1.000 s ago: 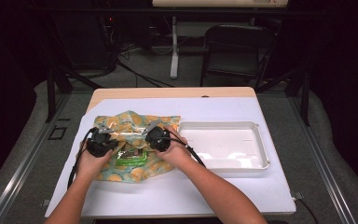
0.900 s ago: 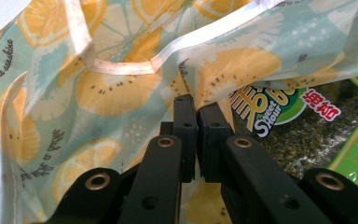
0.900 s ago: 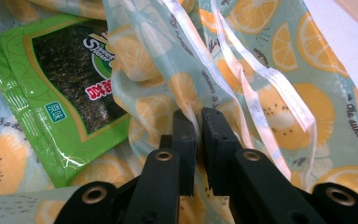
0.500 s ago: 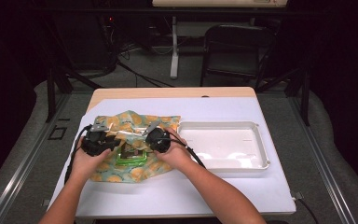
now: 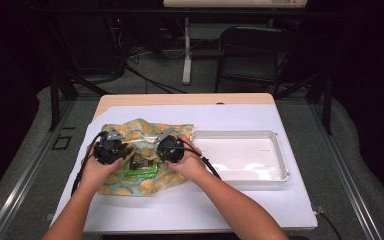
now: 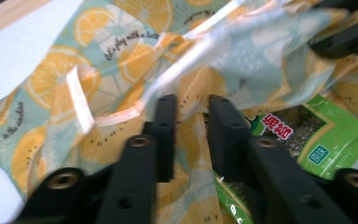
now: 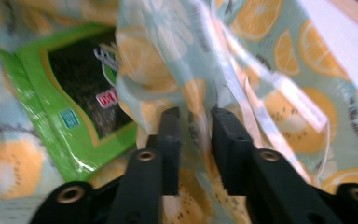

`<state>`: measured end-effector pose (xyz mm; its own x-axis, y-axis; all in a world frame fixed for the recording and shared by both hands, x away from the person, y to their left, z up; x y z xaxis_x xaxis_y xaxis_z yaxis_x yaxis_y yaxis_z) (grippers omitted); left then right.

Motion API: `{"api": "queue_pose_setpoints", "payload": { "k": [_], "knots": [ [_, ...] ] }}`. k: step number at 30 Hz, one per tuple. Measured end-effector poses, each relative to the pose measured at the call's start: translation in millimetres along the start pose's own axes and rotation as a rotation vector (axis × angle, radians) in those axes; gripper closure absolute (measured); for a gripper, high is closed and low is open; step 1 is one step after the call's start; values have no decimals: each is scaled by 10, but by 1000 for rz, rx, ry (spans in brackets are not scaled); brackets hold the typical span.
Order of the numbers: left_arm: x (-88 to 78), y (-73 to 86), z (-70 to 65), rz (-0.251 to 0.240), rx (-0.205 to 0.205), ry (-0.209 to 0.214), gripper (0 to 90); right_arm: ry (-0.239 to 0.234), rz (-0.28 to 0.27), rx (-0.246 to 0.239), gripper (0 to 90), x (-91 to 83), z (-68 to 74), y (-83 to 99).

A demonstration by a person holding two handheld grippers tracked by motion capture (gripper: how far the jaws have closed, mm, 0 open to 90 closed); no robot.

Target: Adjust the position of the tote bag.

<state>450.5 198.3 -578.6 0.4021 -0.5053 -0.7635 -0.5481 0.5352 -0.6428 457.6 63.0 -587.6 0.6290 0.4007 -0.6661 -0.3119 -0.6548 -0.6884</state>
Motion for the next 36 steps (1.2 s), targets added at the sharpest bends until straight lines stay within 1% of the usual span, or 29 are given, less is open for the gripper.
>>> {"api": "queue_pose_setpoints", "payload": {
  "k": [1, 2, 3, 5, 6, 8, 9, 10, 11, 12, 13, 14, 15, 16, 19, 20, 21, 22, 23, 25, 26, 28, 29, 31, 32, 33, 34, 35, 36],
  "knots": [
    [25, 9, 2, 12, 1, -5, 823, -17, -40, 35, 630, -50, 13, -74],
    [50, 9, 1, 10, -1, -4, 839, -22, -48, 34, 609, -75, 13, -97],
    [85, 14, -3, 14, -4, 2, 856, -27, -61, 43, 589, -86, 26, -121],
    [102, 21, -8, 23, -5, 11, 881, -19, -83, 28, 560, -109, 41, -168],
    [124, 29, -14, 26, -12, 14, 881, -19, -83, 28, 560, -109, 41, -168],
    [160, 45, -21, 42, -8, 22, 892, -7, -95, 7, 550, -119, 58, -211],
    [189, 55, -31, 57, -1, 27, 898, 1, -107, 1, 548, -107, 75, -265],
    [189, 55, -31, 57, -1, 27, 899, 1, -107, 1, 548, -107, 75, -265],
    [206, 51, -38, 54, 2, 32, 900, 8, -110, -4, 549, -82, 77, -308],
    [224, 53, -54, 55, -8, 42, 900, 8, -110, -4, 549, -82, 77, -308],
    [237, 52, -54, 56, -4, 43, 900, 13, -108, -13, 550, -58, 73, -334],
    [241, 59, -53, 70, 2, 49, 900, 10, -110, -15, 549, -15, 88, -374],
    [241, 59, -53, 70, 2, 49, 900, 10, -110, -15, 549, -15, 88, -374],
    [250, 57, -60, 66, -2, 55, 900, 13, -105, -30, 550, 23, 103, -402],
    [254, 62, -58, 68, -5, 57, 900, 8, -104, -33, 550, 67, 131, -424],
    [252, 62, -53, 66, -4, 54, 900, 12, -91, -45, 576, 113, 142, -418],
    [244, 65, -43, 70, 1, 50, 900, 12, -91, -45, 576, 113, 142, -418],
    [238, 65, -39, 68, -3, 46, 900, 16, -71, -55, 609, 148, 141, -396],
    [225, 65, -23, 68, 0, 42, 900, 20, -37, -54, 702, 200, 130, -350],
    [222, 66, -17, 66, -5, 39, 900, 18, -1, -44, 789, 244, 112, -291],
    [218, 65, -4, 63, -6, 34, 900, 18, -1, -44, 789, 244, 112, -291],
    [209, 67, 25, 64, -9, 22, 898, 18, 19, -50, 845, 268, 98, -252],
    [211, 64, 39, 57, -15, 17, 895, 22, 26, -55, 859, 277, 90, -237],
    [216, 65, 72, 57, -19, 10, 874, 29, 42, -48, 877, 297, 59, -214],
    [217, 64, 85, 58, -20, 5, 839, 25, 43, -44, 877, 304, 51, -211],
    [213, 41, 122, 39, -18, -15, 791, 25, 47, -40, 877, 310, 45, -206],
    [213, 41, 122, 39, -18, -15, 738, 25, 47, -40, 877, 310, 45, -206],
    [204, 25, 152, 28, -14, -34, 738, 19, 52, -32, 877, 315, 46, -198],
    [178, -16, 218, 7, 10, -57, 646, 17, 52, -35, 877, 333, 46, -184]
  ]
}}
Point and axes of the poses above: each handheld gripper's, and its own axes: x roughly forward along the jaws, y roughly out of its underside, z roughly to its left, the point moved 10 cm from there along x, roughly forward along the jaws, and after that the axes turned 13 degrees about y, right-handed, at the moved point
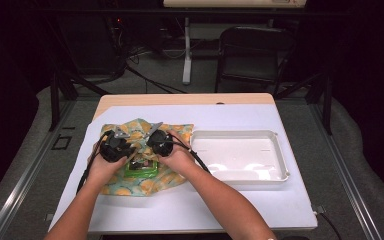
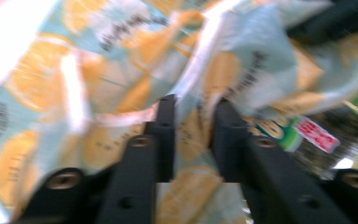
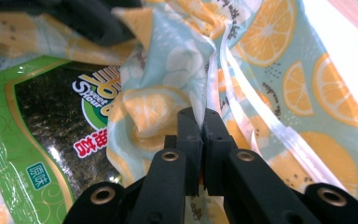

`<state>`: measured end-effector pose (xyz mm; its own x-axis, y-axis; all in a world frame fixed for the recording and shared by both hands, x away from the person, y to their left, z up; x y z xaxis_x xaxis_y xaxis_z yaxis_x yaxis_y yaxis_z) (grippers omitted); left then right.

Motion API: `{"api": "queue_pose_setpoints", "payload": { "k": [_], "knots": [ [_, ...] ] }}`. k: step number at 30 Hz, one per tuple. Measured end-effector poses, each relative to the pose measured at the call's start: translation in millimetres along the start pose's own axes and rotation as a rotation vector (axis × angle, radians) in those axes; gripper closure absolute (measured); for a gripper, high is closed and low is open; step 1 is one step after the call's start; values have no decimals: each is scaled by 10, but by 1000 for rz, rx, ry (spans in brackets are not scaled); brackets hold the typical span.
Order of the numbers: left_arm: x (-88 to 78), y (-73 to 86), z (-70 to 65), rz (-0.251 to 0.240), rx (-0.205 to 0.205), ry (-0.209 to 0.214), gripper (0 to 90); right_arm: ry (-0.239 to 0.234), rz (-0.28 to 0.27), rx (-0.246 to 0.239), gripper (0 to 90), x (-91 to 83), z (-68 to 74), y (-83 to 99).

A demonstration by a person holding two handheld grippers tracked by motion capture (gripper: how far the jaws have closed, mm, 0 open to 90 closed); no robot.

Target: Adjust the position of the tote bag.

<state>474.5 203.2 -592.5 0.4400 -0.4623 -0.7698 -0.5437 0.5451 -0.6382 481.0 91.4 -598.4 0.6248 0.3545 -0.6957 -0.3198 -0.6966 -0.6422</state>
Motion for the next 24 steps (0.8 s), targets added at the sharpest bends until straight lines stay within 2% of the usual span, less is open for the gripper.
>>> {"api": "queue_pose_setpoints", "payload": {
  "k": [2, 3, 6, 9, 13, 15, 21, 23, 24],
  "knots": [
    [-3, -5, 3, 3, 6, 11, 576, -3, -2, -1, 875, 3, 8, 2],
    [13, -21, 12, 4, 22, 20, 552, -4, -2, -5, 874, 4, 13, 3],
    [37, -48, 36, 16, 67, 0, 530, -5, -1, -11, 873, 1, 19, 4],
    [82, -87, 40, 9, 86, 27, 486, -8, -2, -13, 871, -3, 30, 10],
    [132, -95, 65, 24, 104, 33, 427, -13, -2, -8, 868, -4, 27, 22],
    [151, -113, 83, 10, 113, 45, 422, -13, -3, -6, 865, -4, 18, 25],
    [240, -113, 110, 41, 123, 69, 417, -15, -4, -5, 859, -1, 1, 40],
    [266, -114, 115, 41, 112, 79, 422, -15, -3, 3, 858, 4, 0, 46],
    [288, -106, 116, 46, 104, 98, 433, -15, -5, 3, 857, 8, -2, 48]
  ]
}}
Point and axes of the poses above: each handheld gripper's, and its own axes: x roughly forward along the jaws, y roughly out of its underside, z roughly to its left, the point moved 10 cm from there along x, roughly forward along the jaws, and after that the axes turned 13 degrees about y, right-handed, at the moved point
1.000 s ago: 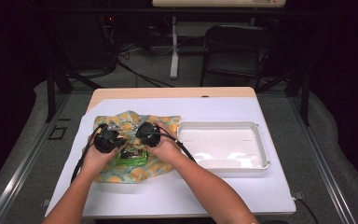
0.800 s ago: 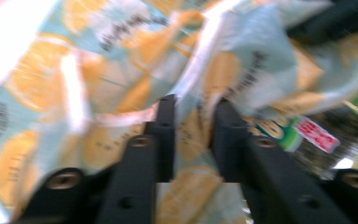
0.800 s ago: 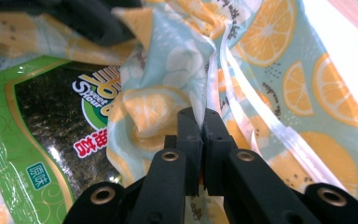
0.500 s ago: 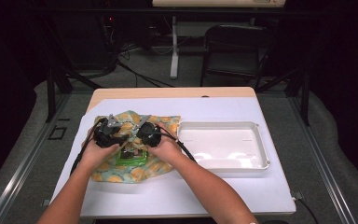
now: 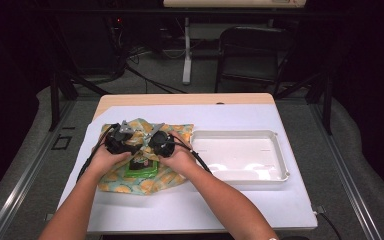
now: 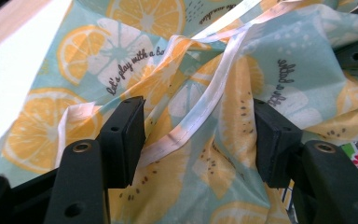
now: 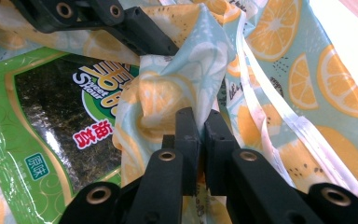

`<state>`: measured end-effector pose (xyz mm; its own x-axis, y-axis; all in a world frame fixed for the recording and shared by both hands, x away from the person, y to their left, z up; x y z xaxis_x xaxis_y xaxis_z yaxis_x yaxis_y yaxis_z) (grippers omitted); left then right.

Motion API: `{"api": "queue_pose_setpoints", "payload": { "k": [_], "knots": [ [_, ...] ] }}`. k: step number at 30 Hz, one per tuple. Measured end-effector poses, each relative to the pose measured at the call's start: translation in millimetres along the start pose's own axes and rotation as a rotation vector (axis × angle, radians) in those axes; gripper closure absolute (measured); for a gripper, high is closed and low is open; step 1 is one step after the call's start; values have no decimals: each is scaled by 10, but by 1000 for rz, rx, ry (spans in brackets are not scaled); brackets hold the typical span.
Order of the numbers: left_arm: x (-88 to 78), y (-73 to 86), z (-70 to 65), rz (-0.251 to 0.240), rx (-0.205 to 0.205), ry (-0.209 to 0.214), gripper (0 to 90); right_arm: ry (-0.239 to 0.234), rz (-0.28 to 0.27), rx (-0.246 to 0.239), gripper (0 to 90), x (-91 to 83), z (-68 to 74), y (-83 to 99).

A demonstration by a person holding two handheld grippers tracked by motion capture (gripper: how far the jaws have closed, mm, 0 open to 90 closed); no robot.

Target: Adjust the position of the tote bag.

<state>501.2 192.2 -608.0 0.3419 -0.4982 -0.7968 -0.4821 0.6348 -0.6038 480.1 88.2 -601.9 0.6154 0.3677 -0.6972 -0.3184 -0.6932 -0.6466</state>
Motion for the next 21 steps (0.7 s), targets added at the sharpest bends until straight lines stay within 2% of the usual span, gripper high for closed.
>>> {"api": "queue_pose_setpoints", "payload": {
  "k": [5, 11, 17, 21],
  "knots": [
    [19, 13, -4, 1, -18, 26, 494, 0, 1, 6, 852, 9, -10, 14],
    [8, 34, -4, 4, -42, 64, 691, 0, 3, 14, 845, 9, -32, 22],
    [8, 22, 11, 7, -40, 52, 821, 2, 3, 21, 833, 19, -32, 20],
    [7, 6, 25, 5, -26, 35, 854, 4, 0, 24, 817, 20, -35, 15]
  ]
}}
Point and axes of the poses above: each handheld gripper's, and its own axes: x roughly forward along the jaws, y roughly out of its underside, z roughly to its left, the point moved 10 cm from there along x, roughly forward along the jaws, and after that the axes turned 13 degrees about y, right-handed, at the moved point
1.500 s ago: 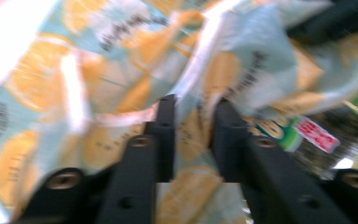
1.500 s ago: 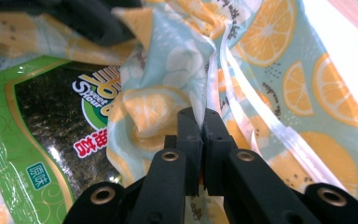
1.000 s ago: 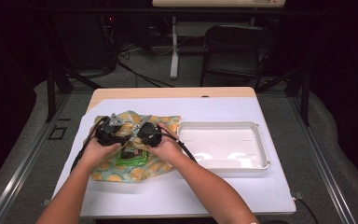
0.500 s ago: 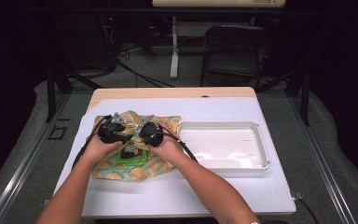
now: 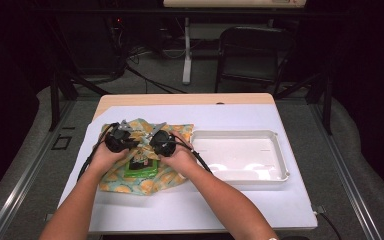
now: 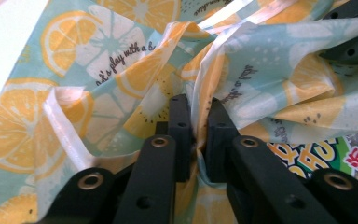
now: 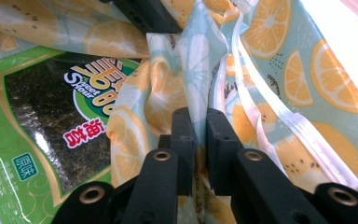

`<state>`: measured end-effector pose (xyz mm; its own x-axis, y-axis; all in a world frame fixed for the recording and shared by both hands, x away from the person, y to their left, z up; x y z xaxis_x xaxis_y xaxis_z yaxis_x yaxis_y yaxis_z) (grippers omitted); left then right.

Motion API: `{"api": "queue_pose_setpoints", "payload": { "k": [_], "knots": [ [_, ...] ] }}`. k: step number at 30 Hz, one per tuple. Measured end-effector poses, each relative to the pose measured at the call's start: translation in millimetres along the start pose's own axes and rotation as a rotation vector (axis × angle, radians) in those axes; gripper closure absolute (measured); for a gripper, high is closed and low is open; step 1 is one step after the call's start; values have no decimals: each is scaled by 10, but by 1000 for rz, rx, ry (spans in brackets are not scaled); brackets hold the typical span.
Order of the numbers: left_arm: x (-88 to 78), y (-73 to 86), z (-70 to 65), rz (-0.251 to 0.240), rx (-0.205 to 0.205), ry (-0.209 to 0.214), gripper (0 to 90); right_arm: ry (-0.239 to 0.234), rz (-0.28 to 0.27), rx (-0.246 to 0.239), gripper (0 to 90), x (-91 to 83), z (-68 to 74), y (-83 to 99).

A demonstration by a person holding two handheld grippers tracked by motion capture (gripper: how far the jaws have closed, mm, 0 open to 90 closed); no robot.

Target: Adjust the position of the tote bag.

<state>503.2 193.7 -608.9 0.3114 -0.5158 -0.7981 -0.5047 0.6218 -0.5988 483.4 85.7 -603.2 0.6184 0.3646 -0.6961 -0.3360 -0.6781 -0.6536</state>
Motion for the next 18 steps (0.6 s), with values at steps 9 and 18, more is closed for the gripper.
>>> {"api": "queue_pose_setpoints", "payload": {
  "k": [9, 18],
  "knots": [
    [-83, -40, 41, -24, 15, -64, 892, -26, -50, 71, 690, -128, -40, -86],
    [-301, -149, 74, -104, 1, -131, 896, -46, -134, 67, 556, -354, 23, -199]
  ]
}}
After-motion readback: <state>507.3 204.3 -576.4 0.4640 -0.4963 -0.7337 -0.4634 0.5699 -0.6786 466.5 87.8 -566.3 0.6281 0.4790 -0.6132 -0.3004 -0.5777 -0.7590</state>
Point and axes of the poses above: each handheld gripper's, and its own axes: x roughly forward along the jaws, y roughly out of its underside, z roughly to its left, the point moved 10 cm from there along x, roughly forward along the jaws, and after that the axes turned 13 degrees about y, right-handed, at the moved point
